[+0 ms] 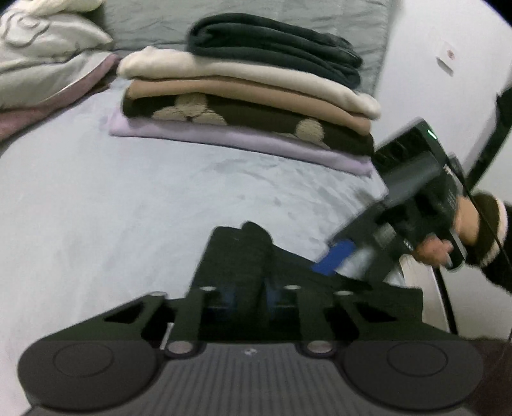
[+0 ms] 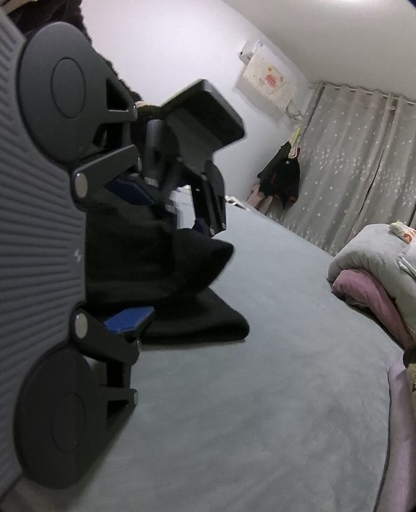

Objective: Fold clothes

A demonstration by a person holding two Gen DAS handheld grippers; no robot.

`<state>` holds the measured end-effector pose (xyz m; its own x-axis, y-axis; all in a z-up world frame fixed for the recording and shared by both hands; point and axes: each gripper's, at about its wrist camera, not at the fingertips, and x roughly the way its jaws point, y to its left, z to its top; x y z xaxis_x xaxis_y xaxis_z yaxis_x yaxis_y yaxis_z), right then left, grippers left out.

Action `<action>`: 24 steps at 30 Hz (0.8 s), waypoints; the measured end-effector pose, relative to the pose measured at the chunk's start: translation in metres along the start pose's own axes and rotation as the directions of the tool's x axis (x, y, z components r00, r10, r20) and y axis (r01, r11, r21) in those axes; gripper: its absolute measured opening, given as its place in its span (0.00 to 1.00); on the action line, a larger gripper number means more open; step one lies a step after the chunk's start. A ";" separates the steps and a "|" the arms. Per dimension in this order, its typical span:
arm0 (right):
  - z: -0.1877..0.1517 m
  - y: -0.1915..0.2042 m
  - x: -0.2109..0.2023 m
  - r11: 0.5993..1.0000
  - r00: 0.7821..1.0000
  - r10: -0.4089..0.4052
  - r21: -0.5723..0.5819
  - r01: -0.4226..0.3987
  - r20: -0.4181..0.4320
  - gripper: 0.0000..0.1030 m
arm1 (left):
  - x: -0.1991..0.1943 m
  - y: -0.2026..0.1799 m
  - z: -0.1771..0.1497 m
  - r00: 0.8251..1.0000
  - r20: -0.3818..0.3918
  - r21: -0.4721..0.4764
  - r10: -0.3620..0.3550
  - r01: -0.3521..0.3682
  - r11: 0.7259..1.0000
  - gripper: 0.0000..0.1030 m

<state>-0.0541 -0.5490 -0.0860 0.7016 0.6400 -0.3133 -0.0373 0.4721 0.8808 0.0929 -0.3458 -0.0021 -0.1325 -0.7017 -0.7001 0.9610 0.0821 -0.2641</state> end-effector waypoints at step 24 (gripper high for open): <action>-0.055 0.041 -0.026 0.903 0.934 -0.356 -0.257 0.346 0.005 0.14 | 0.041 -0.007 -0.001 0.989 0.070 -0.016 0.132 -0.131 0.991 0.11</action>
<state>-0.1125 -0.5130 -0.0612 0.6721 0.4270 -0.6050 0.0261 0.8028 0.5956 0.0807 -0.3744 -0.0297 0.0128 -0.7325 -0.6806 0.9661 0.1845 -0.1804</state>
